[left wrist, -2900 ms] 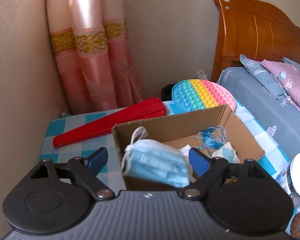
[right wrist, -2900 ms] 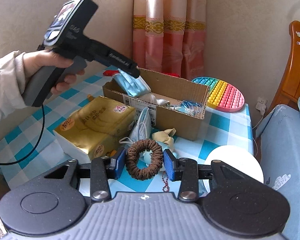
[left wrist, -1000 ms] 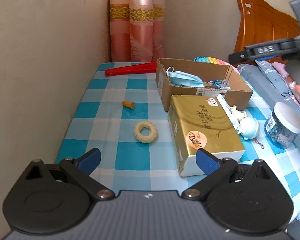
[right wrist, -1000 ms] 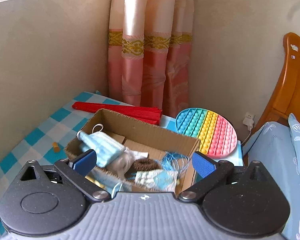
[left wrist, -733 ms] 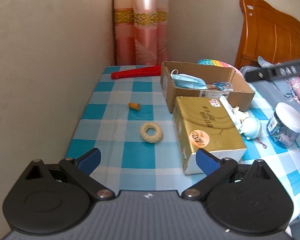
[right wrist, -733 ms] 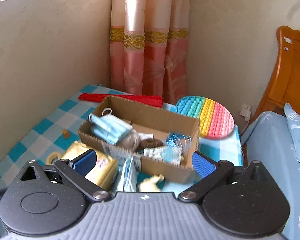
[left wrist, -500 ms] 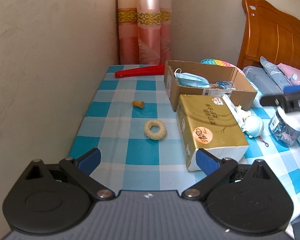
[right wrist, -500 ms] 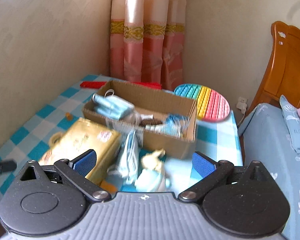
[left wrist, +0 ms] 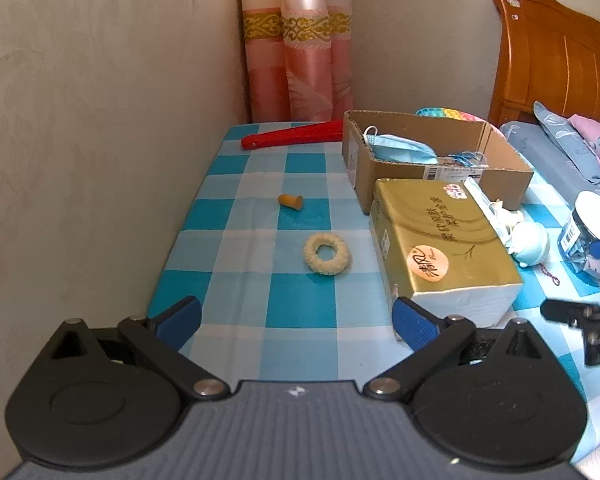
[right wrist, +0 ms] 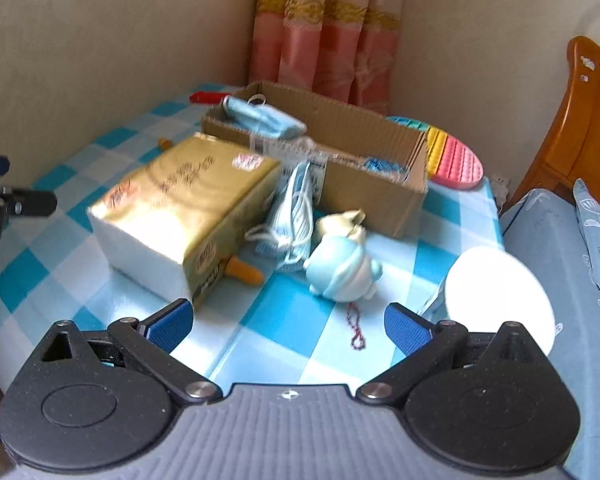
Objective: Organize soft objects
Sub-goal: 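Move the left tool down to the cream fabric ring on the table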
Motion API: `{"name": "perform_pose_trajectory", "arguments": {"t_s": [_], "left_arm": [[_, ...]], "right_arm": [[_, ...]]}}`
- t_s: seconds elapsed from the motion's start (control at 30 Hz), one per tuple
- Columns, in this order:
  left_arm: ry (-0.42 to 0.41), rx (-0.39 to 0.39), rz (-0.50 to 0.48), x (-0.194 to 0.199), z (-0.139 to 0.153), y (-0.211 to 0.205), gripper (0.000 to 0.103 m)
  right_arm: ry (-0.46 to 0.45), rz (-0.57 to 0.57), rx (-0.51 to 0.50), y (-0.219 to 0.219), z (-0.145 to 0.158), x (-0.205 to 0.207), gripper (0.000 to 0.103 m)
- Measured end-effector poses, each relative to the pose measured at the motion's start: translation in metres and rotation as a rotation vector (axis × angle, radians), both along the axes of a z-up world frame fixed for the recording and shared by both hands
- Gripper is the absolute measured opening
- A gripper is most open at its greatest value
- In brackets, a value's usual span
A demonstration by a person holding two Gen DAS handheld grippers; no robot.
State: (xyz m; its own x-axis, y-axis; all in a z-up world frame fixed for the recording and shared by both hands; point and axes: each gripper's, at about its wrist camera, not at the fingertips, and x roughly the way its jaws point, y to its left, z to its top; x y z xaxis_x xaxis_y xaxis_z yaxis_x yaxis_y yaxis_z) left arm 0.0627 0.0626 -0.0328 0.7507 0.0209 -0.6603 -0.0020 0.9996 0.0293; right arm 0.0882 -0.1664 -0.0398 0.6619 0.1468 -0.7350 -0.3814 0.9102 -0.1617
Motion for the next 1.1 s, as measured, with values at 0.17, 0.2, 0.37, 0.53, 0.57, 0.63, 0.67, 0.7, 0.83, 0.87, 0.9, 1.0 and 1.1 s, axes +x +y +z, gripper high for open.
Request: {"name": "perform_pose_trajectory", "arguments": {"t_s": [0.17,0.2,0.37,0.53,0.57,0.63,0.67,0.7,0.83,0.87,0.9,1.0,1.1], "left_arm": [[0.003,0.004,0.016,0.007,-0.005,0.003,0.101],[0.004,0.008,0.02,0.009,-0.006,0.004,0.101],[-0.004,0.001,0.045,0.023,-0.012,0.013,0.101],[0.03,-0.043,0.057,0.045,-0.029,0.022,0.101],[0.037,-0.056,0.057,0.049,-0.032,0.023,0.101],[0.051,-0.065,0.055,0.056,-0.038,0.024,0.101],[0.056,-0.065,0.052,0.059,-0.041,0.023,0.101],[0.06,-0.064,0.045,0.062,-0.043,0.023,0.101],[0.071,-0.109,0.019,0.072,-0.049,0.026,0.101],[0.071,-0.123,0.019,0.074,-0.05,0.028,0.101],[0.069,-0.137,0.022,0.076,-0.051,0.03,0.1],[0.07,-0.14,0.037,0.082,-0.053,0.035,0.1],[0.076,-0.112,0.023,0.086,-0.056,0.035,0.1]], "right_arm": [[0.035,-0.007,0.005,-0.001,-0.016,0.003,0.103],[0.042,-0.008,0.008,-0.002,-0.019,0.003,0.103],[0.075,-0.012,0.004,-0.005,-0.032,0.006,0.103],[0.095,-0.011,0.024,-0.01,-0.039,0.008,0.103],[0.104,-0.012,0.037,-0.012,-0.039,0.009,0.103],[0.127,-0.021,0.077,-0.019,-0.041,0.013,0.103],[0.119,-0.016,0.076,-0.019,-0.041,0.012,0.103],[0.112,-0.011,0.077,-0.02,-0.042,0.011,0.103],[0.099,-0.011,0.083,-0.02,-0.043,0.009,0.103],[0.097,-0.011,0.084,-0.02,-0.043,0.009,0.103],[0.096,-0.012,0.085,-0.02,-0.043,0.008,0.103],[0.098,-0.012,0.084,-0.02,-0.042,0.009,0.103],[0.095,-0.012,0.085,-0.02,-0.042,0.008,0.103]]}}
